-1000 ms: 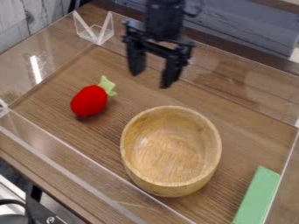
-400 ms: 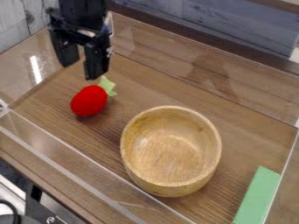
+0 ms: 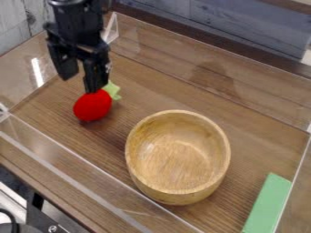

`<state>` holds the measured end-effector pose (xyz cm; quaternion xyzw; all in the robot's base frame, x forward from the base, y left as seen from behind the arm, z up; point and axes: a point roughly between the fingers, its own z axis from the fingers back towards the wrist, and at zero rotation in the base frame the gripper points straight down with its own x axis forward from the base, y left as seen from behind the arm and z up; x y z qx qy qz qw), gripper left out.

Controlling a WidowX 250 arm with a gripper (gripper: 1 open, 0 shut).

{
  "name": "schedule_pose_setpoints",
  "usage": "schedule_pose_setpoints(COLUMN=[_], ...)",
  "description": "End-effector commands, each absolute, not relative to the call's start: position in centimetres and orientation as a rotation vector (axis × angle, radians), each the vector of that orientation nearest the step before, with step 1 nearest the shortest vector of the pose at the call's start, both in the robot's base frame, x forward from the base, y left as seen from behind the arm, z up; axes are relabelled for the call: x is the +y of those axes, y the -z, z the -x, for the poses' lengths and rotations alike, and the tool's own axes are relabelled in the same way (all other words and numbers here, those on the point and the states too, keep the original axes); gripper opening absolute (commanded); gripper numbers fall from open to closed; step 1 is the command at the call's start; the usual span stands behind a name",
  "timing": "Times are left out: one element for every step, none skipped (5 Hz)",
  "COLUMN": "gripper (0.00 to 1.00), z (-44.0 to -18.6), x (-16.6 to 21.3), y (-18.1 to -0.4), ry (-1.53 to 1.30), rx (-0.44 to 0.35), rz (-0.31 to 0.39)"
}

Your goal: Move the red object to the right side of the table

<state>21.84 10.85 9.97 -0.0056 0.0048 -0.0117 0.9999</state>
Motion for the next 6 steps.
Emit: schedule_pose_setpoints(gripper=[1.00,1.00,1.00,1.00,1.00,1.00], z=[-22.6,-23.4,-24.4,-24.2,-23.9,-23.8], x=[11.6,11.5,11.4,12.3,13.2,13.7], y=[-9.3,-7.4,-6.0,-7.1,-8.1,-8.2], ry=[0.050,0.065,0.077,0.038,0.003,-0.070], rx=[-0.018,-0.010,-0.005,-0.009,-0.012,-0.010], rz=[0.006,0.012,0.020,0.028,0.037,0.032])
